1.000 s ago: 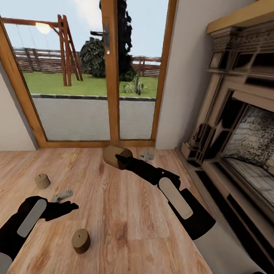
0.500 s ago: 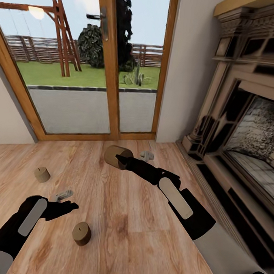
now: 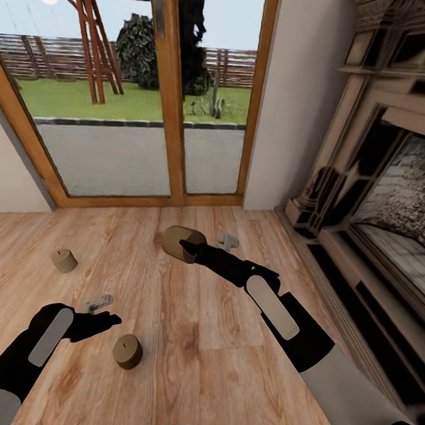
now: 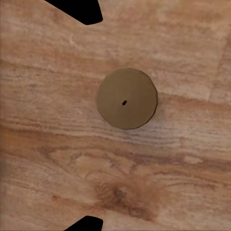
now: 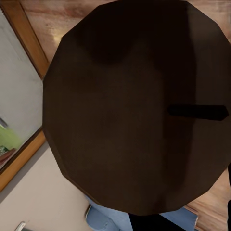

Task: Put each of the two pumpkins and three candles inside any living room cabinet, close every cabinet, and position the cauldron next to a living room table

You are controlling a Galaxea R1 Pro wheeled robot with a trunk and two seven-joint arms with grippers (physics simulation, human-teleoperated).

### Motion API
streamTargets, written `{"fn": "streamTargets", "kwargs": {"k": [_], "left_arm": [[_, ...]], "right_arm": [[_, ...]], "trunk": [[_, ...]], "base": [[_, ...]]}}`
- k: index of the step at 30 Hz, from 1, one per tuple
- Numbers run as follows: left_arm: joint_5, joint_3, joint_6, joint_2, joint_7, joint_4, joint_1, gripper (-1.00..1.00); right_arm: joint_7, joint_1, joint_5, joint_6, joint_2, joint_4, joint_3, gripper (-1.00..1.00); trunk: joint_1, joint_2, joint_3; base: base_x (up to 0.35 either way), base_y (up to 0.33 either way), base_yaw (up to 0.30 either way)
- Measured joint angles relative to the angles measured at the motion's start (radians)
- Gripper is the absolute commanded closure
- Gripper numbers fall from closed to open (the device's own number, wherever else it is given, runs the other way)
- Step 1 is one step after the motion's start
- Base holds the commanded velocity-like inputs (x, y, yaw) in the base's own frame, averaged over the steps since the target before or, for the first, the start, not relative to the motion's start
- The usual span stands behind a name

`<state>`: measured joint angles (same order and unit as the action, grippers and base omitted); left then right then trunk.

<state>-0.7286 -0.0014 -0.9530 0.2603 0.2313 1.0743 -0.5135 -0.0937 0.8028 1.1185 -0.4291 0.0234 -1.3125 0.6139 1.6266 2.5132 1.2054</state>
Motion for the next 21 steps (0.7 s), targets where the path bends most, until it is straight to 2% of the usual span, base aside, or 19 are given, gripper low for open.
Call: {"fn": "streamTargets", "kwargs": {"k": [21], "left_arm": [[0.006,0.000,0.007,-0.005,0.001,0.000,0.000,-1.00]], "right_arm": [[-0.001,0.000,0.000,0.002,-0.001,0.000,0.002,1.00]], "trunk": [[0.009,0.005,0.081]], "base": [[0.000,0.000,0.000]]}}
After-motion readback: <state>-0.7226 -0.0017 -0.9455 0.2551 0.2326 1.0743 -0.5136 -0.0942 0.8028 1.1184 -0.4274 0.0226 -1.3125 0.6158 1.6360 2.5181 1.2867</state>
